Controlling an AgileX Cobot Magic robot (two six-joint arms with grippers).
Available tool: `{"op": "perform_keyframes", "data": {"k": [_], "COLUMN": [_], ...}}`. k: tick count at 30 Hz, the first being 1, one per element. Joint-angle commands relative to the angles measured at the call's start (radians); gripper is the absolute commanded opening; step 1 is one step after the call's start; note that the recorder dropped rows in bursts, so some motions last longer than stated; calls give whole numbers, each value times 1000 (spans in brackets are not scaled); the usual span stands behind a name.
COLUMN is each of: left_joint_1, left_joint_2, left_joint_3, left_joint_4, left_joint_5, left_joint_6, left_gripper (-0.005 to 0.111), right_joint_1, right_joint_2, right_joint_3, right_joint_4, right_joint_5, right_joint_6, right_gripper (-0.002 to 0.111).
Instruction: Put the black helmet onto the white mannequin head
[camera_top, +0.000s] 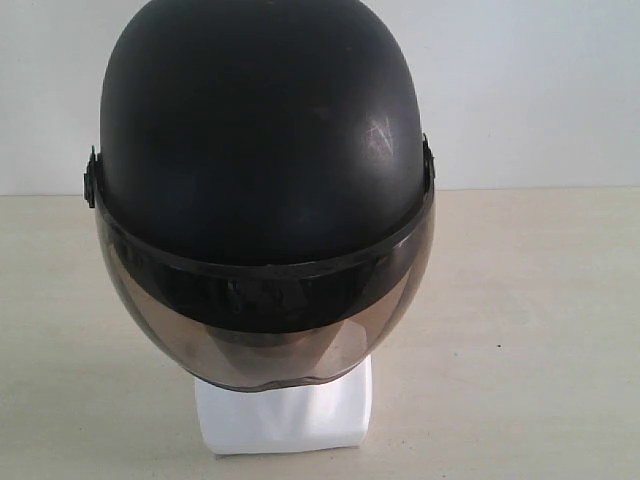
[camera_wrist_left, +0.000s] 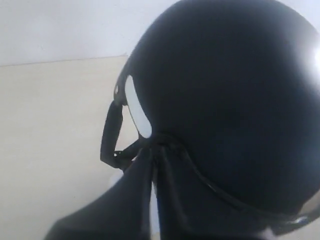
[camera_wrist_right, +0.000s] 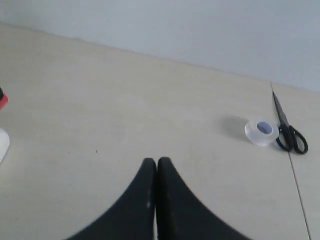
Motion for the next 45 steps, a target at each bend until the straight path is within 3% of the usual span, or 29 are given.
{"op": "perform_keyframes", "data": {"k": [1,6,12,25,28,32,35,39,45], "left_joint_1": [-26,-26,-26,-26,-26,-9,44,93,145], "left_joint_2": [-106,-259,-351,-352,-366,-424,-518,-642,-757], "left_joint_3": [77,168,279,321,273,156,124,160,408], "left_joint_4": [-46,-234,-307,-323,-147,307,490,541,537], "left_joint_5": [-12,-32,-73,-17,-43,-99,-99,-137,-422], "left_joint_6": [17,-1,-44,-35,40,-179,-294,-298,-298], "left_gripper": [4,4,4,4,4,4,4,4,4], "right_joint_1": [0,0,0,0,0,0,0,0,0], "right_joint_2": [-32,-32,-32,-32,-32,-32,-32,-32,-32], "right_joint_3": [43,43,43,43,43,43,43,43,43], "right_joint_4": [16,18,18,18,18,18,20,20,20], "right_joint_5": [104,151,151,151,151,151,151,151,151], "right_joint_6": [9,11,11,11,11,11,11,11,11], "right_gripper": [0,0,0,0,0,0,0,0,0]}}
